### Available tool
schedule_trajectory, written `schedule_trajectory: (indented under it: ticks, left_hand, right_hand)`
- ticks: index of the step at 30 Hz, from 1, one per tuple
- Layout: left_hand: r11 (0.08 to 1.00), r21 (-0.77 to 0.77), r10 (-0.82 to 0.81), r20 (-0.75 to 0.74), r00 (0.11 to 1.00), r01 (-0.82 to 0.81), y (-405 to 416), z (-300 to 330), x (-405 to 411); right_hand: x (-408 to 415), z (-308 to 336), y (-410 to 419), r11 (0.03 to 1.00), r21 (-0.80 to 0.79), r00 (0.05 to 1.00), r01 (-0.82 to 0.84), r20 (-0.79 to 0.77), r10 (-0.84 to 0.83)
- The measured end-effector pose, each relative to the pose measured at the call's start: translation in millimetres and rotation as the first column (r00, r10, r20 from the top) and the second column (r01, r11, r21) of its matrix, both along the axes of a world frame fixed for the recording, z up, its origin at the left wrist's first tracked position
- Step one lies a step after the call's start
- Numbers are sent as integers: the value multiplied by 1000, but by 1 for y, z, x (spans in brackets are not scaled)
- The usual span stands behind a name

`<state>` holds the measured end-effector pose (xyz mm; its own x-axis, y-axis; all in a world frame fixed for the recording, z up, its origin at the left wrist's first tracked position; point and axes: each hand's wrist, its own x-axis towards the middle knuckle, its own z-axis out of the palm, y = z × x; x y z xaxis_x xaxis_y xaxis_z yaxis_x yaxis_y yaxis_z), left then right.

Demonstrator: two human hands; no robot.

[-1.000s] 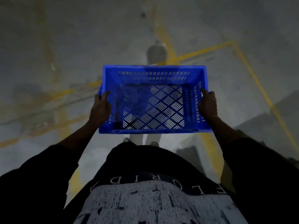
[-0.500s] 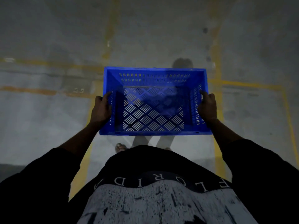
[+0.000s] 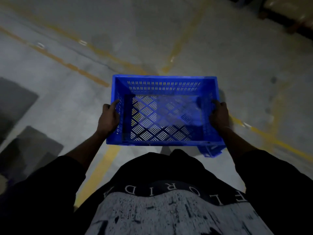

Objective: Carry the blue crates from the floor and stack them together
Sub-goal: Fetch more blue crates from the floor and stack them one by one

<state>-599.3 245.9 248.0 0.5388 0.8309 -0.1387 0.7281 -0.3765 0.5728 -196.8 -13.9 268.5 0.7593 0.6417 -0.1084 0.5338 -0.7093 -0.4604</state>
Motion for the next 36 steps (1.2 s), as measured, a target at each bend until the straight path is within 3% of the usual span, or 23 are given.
schedule_trajectory:
  ticks: [10, 21, 29, 36]
  left_hand:
    - [944, -35, 330, 22, 944, -329, 81, -10, -53]
    - [754, 7, 656, 14, 754, -656, 174, 16, -77]
    - [588, 15, 808, 49, 588, -809, 237, 25, -118]
    - [531, -68, 847, 68, 527, -845, 338, 10, -204]
  right_hand:
    - [11, -5, 223, 940, 52, 941, -337, -10, 338]
    - [-8, 9, 497, 768, 40, 768, -639, -24, 640]
    - [-75, 21, 653, 635, 31, 634, -772, -44, 772]
    - [-169, 11, 785, 584, 33, 583, -811, -41, 812]
